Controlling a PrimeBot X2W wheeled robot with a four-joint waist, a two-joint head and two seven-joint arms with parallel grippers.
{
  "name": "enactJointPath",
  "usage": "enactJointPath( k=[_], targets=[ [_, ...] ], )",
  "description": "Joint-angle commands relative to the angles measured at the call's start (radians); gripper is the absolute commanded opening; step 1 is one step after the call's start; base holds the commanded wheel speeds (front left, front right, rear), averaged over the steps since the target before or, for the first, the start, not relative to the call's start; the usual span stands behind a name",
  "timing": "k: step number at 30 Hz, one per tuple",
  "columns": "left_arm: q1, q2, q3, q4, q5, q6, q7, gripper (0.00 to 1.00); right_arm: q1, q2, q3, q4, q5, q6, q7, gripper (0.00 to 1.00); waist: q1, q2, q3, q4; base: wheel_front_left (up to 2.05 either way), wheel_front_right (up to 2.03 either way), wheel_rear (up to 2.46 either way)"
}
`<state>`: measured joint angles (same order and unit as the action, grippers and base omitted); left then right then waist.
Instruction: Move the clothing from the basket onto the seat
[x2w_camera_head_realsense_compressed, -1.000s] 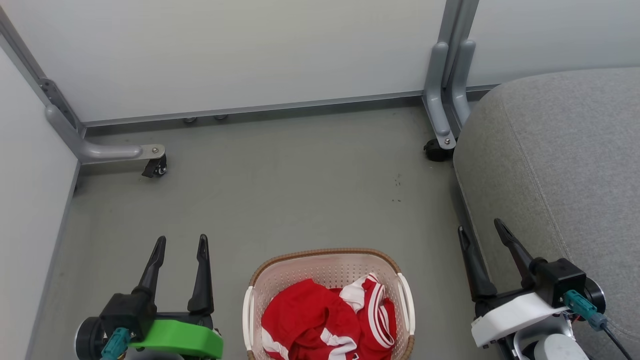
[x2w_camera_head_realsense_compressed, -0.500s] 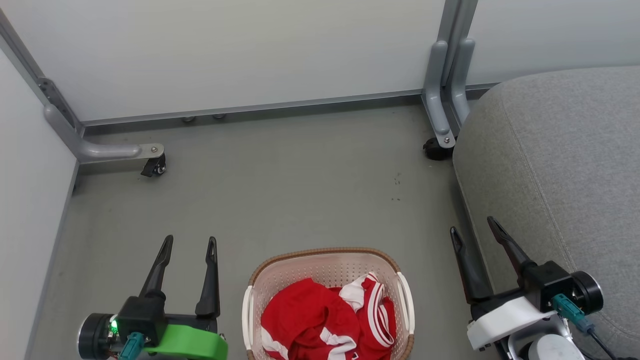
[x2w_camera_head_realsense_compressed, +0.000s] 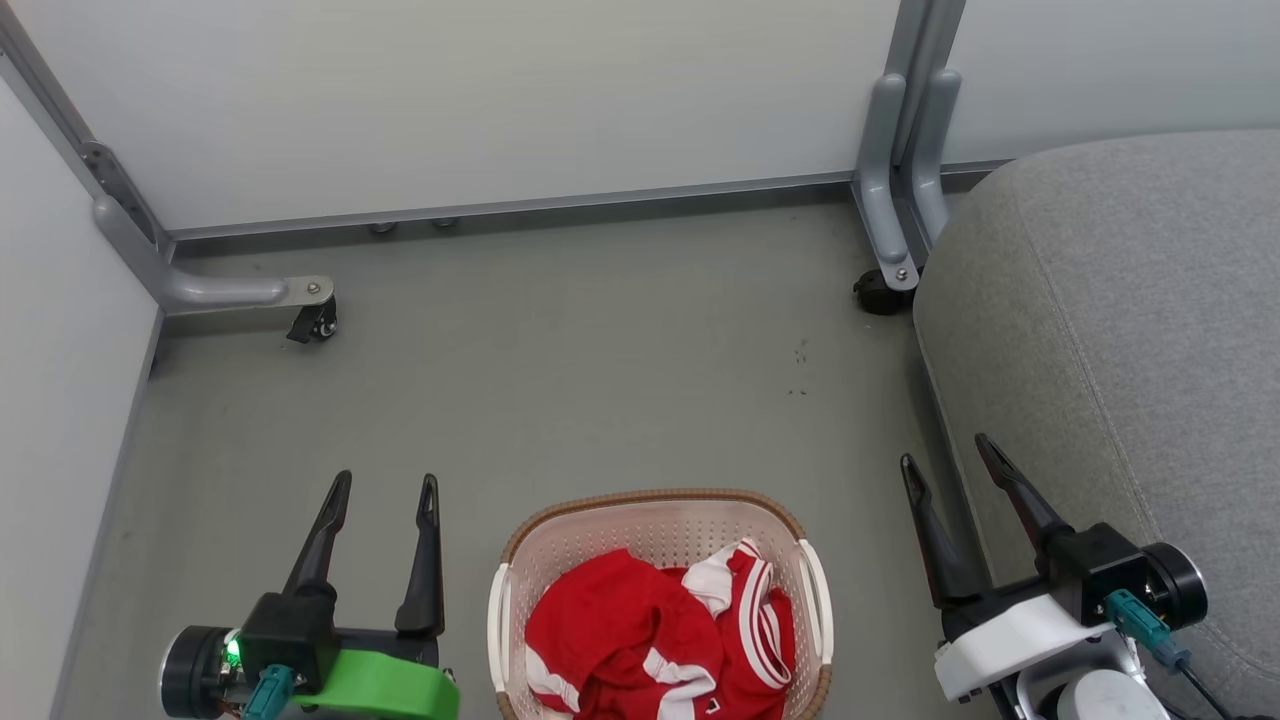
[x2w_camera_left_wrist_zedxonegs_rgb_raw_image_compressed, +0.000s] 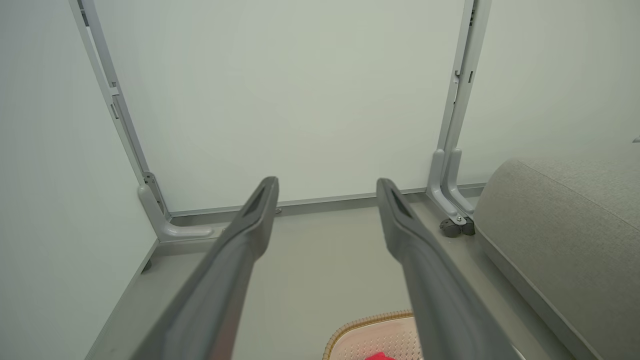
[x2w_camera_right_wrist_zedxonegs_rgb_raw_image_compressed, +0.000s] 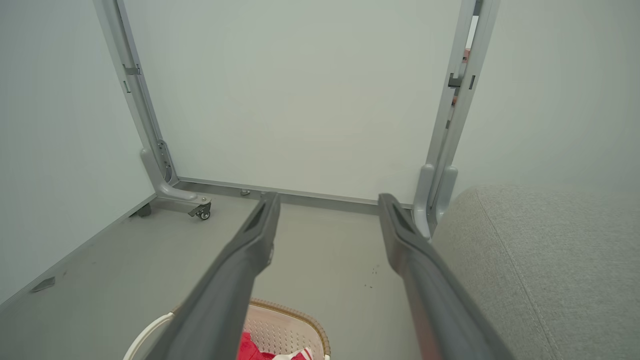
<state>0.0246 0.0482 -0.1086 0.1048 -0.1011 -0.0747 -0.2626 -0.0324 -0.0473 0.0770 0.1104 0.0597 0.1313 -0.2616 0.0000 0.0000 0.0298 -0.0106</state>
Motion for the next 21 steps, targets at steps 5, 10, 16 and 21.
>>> enactJointPath(
  k=[5, 10, 16, 21],
  targets=[
    [-0.021, 0.004, -0.015, 0.004, 0.004, -0.004, -0.003, 1.0, -0.019, -0.006, -0.003, -0.014, -0.001, -0.001, -0.005, 1.0, 0.0, 0.0, 0.044, -0.002, 0.0, 0.0, 0.0],
    [-0.076, 0.004, -0.045, 0.009, 0.012, -0.011, -0.003, 1.0, -0.063, -0.006, -0.025, -0.025, -0.004, -0.001, -0.005, 1.0, 0.0, 0.0, 0.136, 0.003, 0.0, 0.0, 0.0],
    [-0.185, 0.004, -0.105, 0.035, 0.057, -0.031, -0.002, 1.0, -0.134, -0.006, -0.057, -0.054, -0.01, -0.001, -0.005, 1.0, 0.0, 0.0, 0.271, 0.006, 0.0, 0.0, 0.0],
    [-0.3, 0.012, -0.173, 0.079, 0.09, -0.049, -0.002, 1.0, -0.205, -0.005, -0.083, -0.077, -0.026, -0.001, -0.005, 1.0, 0.0, 0.0, 0.399, 0.001, 0.0, 0.0, 0.0]
  ],
)
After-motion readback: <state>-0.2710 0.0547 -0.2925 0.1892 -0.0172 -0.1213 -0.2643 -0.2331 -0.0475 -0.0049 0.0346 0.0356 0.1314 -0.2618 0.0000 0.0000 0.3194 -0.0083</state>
